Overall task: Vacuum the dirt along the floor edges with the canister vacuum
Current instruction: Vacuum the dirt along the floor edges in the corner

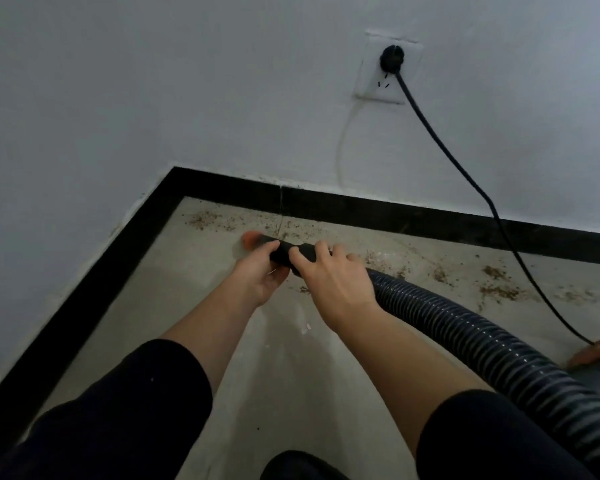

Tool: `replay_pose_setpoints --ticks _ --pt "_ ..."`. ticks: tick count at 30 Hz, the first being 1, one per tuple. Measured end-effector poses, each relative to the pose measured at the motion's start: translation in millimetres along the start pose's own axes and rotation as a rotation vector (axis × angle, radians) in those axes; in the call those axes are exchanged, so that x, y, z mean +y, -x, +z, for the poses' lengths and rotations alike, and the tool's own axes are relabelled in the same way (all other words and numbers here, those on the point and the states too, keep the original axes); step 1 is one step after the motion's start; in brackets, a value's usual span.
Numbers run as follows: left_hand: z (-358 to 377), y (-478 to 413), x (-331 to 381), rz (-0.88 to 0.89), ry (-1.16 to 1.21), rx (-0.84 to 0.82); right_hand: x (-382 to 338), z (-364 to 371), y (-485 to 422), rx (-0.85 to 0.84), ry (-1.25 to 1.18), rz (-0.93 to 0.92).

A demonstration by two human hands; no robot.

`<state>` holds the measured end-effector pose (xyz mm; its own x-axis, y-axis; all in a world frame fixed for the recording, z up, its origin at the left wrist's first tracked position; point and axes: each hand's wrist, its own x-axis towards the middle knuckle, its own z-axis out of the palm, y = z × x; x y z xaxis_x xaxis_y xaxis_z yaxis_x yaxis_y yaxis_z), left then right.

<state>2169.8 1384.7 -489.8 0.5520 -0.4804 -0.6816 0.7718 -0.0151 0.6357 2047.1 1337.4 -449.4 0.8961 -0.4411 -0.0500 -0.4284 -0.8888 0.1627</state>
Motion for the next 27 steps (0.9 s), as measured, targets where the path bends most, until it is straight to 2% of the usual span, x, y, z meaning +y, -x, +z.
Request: replay_pose_setpoints --ticks 6,13,27 --pt "9.2 25.2 18.9 -0.022 -0.103 -0.023 6.0 -22.6 4.8 -0.022 -0.044 -0.007" --pt "-4.1 -4.2 22.1 0.008 -0.04 -0.036 -1.4 -11.5 -13.3 0.012 -0.053 0.004" --pt "-33.0 -34.5 20.5 0.006 0.012 0.007 -26.7 2.1 -29.6 -0.035 0.015 0.019"
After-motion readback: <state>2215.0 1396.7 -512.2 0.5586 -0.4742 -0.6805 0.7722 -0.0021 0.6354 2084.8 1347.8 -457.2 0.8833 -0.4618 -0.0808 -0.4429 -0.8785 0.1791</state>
